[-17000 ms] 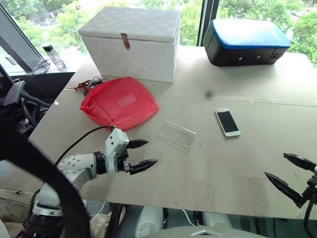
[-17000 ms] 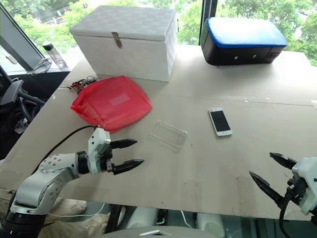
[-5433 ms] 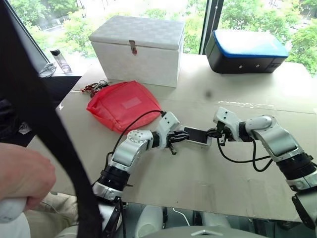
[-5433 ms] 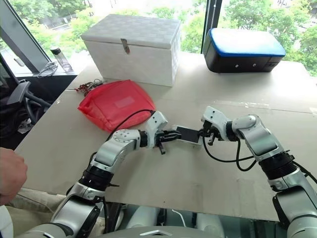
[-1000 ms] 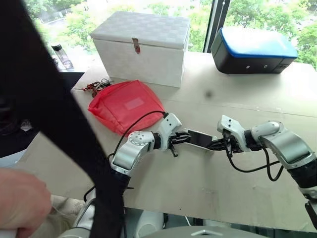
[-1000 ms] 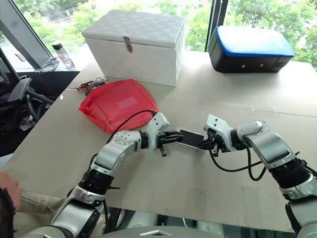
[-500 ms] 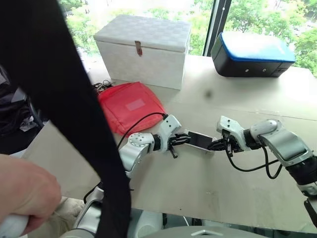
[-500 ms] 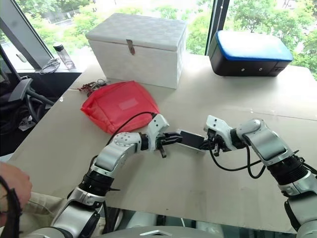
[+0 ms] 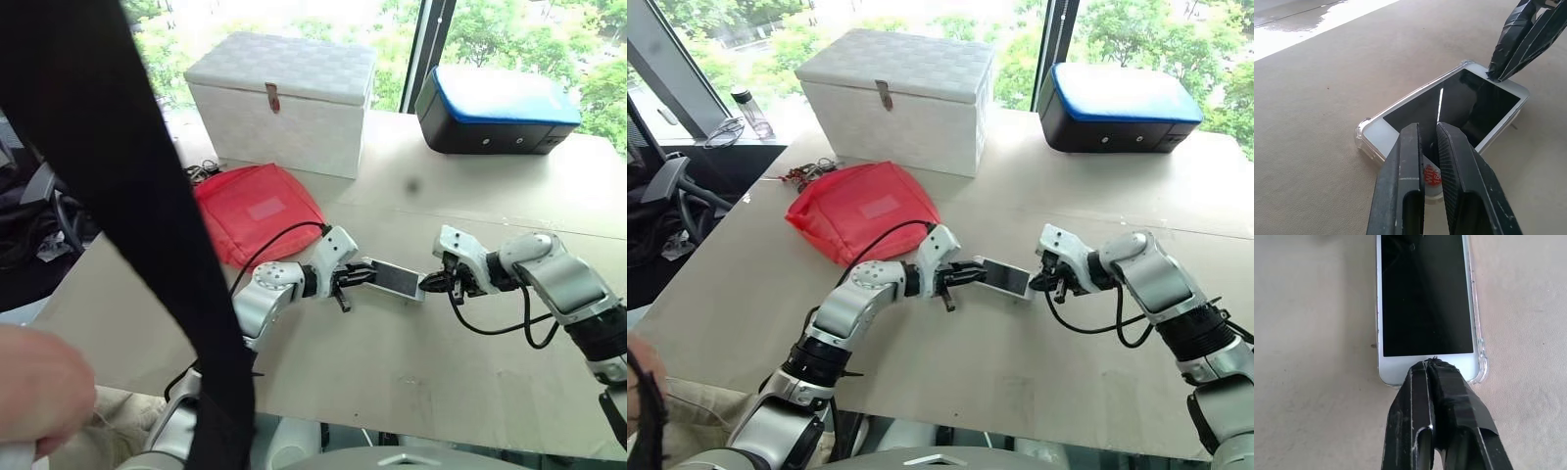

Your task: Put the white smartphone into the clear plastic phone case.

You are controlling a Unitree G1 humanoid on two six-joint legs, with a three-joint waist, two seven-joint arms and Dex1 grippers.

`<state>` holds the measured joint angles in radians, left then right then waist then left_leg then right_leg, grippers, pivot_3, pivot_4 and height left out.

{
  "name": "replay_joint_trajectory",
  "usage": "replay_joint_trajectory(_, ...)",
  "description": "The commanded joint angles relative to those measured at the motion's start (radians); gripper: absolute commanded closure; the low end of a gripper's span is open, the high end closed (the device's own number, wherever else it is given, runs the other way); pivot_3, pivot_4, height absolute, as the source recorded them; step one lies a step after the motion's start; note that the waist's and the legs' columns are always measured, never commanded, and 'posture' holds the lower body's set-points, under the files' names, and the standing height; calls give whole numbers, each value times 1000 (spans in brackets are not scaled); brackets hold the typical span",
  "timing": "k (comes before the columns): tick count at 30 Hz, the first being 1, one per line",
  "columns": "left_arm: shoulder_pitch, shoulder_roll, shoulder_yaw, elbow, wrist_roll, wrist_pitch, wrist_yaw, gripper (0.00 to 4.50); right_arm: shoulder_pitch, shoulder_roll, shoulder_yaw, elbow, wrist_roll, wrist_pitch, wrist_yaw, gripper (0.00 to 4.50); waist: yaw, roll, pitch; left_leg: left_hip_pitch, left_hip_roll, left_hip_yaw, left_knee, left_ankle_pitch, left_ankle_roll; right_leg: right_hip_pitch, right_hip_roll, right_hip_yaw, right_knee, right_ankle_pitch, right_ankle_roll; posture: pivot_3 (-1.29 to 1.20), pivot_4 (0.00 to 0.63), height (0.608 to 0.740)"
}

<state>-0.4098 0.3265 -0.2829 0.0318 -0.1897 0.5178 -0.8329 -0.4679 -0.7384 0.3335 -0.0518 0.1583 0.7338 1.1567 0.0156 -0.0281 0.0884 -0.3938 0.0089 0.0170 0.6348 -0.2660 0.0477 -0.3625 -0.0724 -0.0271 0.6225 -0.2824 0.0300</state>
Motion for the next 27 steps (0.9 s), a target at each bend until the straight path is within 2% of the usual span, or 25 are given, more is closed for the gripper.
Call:
replay_joint_trajectory(1, -8, 6, -8, -1, -7, -6, -24, 3965, 140, 78, 4, 44, 0, -79, -86, 4500, -2, 1, 1, 0, 0, 0, 0, 0, 0, 0, 0, 0, 0, 0, 0, 0, 150, 740)
replay_joint_trajectory(3, -11, 7, -5, 8, -7, -12, -29, 3965, 170, 106, -85, -7, 24, -149, -127, 4500, -12, 2, 5, 0, 0, 0, -1, 1, 1, 0, 0, 0, 0, 0, 0, 0, 150, 740)
replay_joint_trajectory(6, -14, -1, 28, 7, -35, -6, -26, 3965, 213, 140, -214, -130, 70, -138, -207, 4500, -22, 18, 17, -2, 0, 1, -1, 2, 4, -2, 0, 1, 1, 0, 1, 0, 150, 740)
replay_joint_trajectory(9, -3, -4, 92, -19, -96, 17, -31, 3965, 276, 144, -326, -292, 117, -78, -285, 4500, -25, 27, 26, -10, 0, 2, 0, 3, 3, -12, 1, 1, 5, 3, 5, 0, 150, 740)
replay_joint_trajectory(11, 7, 3, 131, -33, -129, 28, -26, 3965, 336, 133, -373, -387, 149, -45, -310, 4500, -20, 30, 32, -21, 0, 1, 1, 4, 1, -23, 2, -1, 8, 3, 6, 0, 150, 740)
replay_joint_trajectory(13, 13, 19, 161, -41, -149, 42, -24, 3965, 391, 123, -406, -465, 176, -12, -331, 4500, -14, 30, 37, -24, 0, 1, 3, 8, -4, -25, 3, -1, 10, 1, 8, 0, 150, 740)
replay_joint_trajectory(19, 23, 80, 211, -48, -168, 70, -20, 3965, 510, 104, -430, -588, 208, 25, -385, 4500, -2, 27, 53, -24, -1, 1, 9, 7, -2, -24, 5, -1, 16, 0, 11, 0, 150, 740)
replay_joint_trajectory(27, 18, 112, 122, -22, -107, 37, -37, 3965, 496, 91, -358, -574, 185, 31, -442, 4500, 0, 23, 58, -22, -1, 1, 18, 5, 1, -22, 6, -1, 22, 0, 11, 0, 150, 740)
